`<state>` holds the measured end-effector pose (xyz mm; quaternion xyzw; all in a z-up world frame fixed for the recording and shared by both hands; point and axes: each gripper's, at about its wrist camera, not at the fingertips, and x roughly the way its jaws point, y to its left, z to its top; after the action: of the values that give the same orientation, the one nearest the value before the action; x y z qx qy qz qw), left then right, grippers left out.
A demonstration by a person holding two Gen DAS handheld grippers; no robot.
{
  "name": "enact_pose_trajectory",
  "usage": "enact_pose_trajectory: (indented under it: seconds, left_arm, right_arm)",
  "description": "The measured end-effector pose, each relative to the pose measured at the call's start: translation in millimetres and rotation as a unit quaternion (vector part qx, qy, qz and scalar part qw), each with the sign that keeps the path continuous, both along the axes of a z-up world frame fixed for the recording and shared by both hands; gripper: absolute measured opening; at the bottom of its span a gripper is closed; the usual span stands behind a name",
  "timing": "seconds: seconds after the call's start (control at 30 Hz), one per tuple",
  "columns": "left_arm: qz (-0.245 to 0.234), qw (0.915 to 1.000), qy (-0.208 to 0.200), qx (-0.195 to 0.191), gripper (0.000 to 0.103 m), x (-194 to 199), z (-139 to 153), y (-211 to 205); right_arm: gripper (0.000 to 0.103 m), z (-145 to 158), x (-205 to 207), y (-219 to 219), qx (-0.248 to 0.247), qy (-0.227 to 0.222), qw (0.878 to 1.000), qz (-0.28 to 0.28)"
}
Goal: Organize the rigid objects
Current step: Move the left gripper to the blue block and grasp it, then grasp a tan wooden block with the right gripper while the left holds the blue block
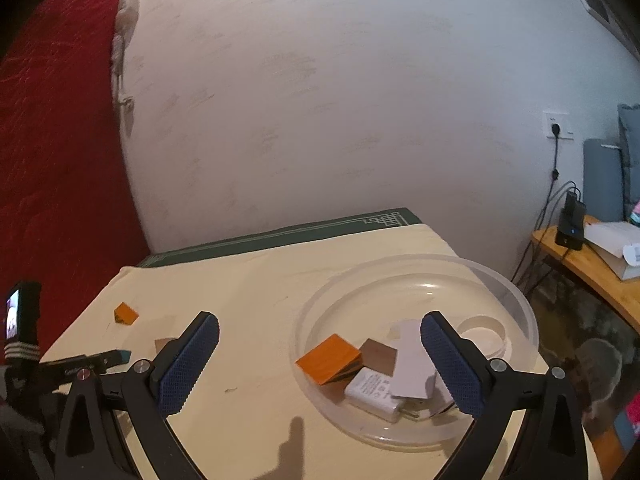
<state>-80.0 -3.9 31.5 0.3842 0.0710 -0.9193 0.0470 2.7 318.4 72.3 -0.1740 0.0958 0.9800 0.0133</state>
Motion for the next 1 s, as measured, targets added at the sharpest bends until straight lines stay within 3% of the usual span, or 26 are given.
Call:
enact_pose_trajectory:
  seconds: [0.3, 0.5, 0.73, 1.0]
  left_arm:
    - [0.015, 0.9989, -0.043, 0.010, 0.063, -21, -11, -7]
    - [0.010, 0.9989, -0.045, 0.000, 0.053, -29, -11, -2]
    - [-0.006, 0.9993, -0.038, -0.001, 0.032, -31, -11, 2]
    - [-0.010, 0.9992, -0.022, 0.032, 0.031, -26, -8, -6]
  right_arm:
    - [0.102, -2, -2, -11, 0.007, -0.012, 0.999, 0.037]
    - [0.100, -4, -5, -14, 0.011, -0.021, 0.998, 0.050]
    - [0.091, -10, -10, -25, 0.027, -0.041, 0.996, 0.071]
    - [0.090, -17, -15, -39, 0.050, -0.063, 0.993, 0.091]
